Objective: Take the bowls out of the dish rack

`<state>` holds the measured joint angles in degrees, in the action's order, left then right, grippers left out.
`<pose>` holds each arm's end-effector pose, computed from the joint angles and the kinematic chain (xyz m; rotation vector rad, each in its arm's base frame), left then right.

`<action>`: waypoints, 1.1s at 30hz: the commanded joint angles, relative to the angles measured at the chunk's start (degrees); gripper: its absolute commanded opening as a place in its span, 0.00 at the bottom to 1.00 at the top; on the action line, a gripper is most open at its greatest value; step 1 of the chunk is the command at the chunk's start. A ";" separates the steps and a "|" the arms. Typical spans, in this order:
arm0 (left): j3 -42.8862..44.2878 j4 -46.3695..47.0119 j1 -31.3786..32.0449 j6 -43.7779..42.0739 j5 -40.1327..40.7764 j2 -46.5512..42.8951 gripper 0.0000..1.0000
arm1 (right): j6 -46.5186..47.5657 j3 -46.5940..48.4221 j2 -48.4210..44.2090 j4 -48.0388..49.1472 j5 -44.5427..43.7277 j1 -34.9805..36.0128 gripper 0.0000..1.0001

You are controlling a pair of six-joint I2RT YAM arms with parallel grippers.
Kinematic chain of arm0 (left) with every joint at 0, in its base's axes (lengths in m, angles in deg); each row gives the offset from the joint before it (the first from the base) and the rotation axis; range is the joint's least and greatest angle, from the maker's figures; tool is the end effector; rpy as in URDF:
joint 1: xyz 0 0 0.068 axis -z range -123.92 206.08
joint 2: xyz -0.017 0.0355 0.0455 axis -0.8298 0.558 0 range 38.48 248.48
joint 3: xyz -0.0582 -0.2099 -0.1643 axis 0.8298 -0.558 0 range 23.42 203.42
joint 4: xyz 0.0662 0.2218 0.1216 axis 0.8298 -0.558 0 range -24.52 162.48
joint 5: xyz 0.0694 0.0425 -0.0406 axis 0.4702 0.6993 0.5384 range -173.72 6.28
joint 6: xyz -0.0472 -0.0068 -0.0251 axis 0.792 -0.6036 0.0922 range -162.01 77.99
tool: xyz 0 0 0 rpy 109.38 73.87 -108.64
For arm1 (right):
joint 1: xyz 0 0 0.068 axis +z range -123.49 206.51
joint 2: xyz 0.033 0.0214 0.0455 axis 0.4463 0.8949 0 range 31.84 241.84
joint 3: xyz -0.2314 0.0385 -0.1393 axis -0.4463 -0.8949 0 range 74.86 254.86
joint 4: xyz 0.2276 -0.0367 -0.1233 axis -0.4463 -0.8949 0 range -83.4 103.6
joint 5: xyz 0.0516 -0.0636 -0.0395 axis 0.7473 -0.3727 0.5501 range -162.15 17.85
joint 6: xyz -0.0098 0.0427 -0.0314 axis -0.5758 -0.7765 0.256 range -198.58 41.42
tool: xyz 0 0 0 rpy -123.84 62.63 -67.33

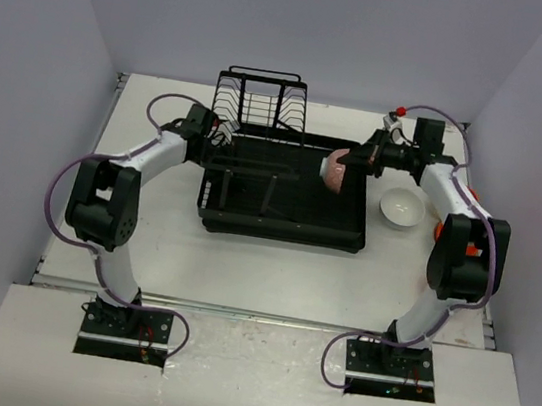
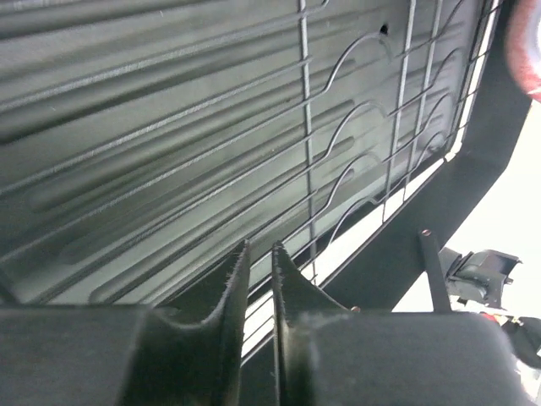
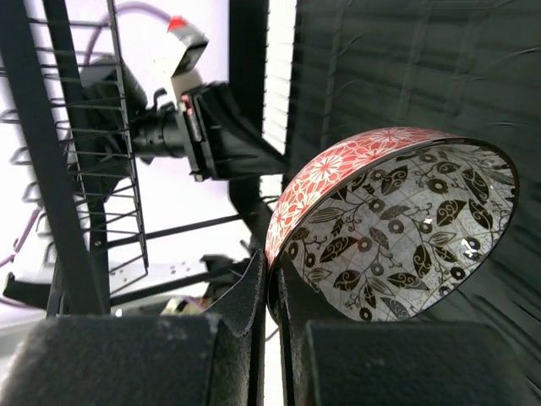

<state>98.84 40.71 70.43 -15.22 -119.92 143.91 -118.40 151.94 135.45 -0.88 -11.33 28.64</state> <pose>0.3639 -0.1148 0.2069 -0.0723 2.7157 -1.0677 0.3956 0.0457 0.2544 0.1561 2.3043 1.5866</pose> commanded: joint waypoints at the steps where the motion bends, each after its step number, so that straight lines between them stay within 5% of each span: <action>1: 2.28 9.18 -1.69 -0.95 -2.11 -6.99 0.18 | 6.50 4.66 -6.05 -8.88 0.09 -1.78 0.00; 7: 1.31 11.46 -1.69 0.46 -6.15 -6.38 0.34 | 8.96 5.01 -8.08 -12.76 -1.67 -1.87 0.00; 17: -0.01 11.47 -1.87 1.52 -4.41 -6.37 0.33 | 6.41 6.14 -11.14 -11.80 -4.03 -3.54 0.00; 23: 2.98 5.25 -2.22 -0.68 1.04 -6.37 0.33 | 14.58 19.13 -9.40 -31.88 -24.58 -4.15 0.00; 28: 4.29 1.72 -3.10 -2.00 6.05 -7.08 0.33 | 17.92 20.48 -9.83 -39.21 -46.15 -5.65 0.00; 33: 4.65 -0.49 -3.71 -2.44 8.17 -7.43 0.33 | 18.81 18.64 -9.13 -41.94 -56.59 -6.26 0.00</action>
<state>101.03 41.69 68.07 -16.18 -114.52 139.75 -101.74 170.45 127.15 -38.76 -56.44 22.50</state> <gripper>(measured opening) 0.330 0.022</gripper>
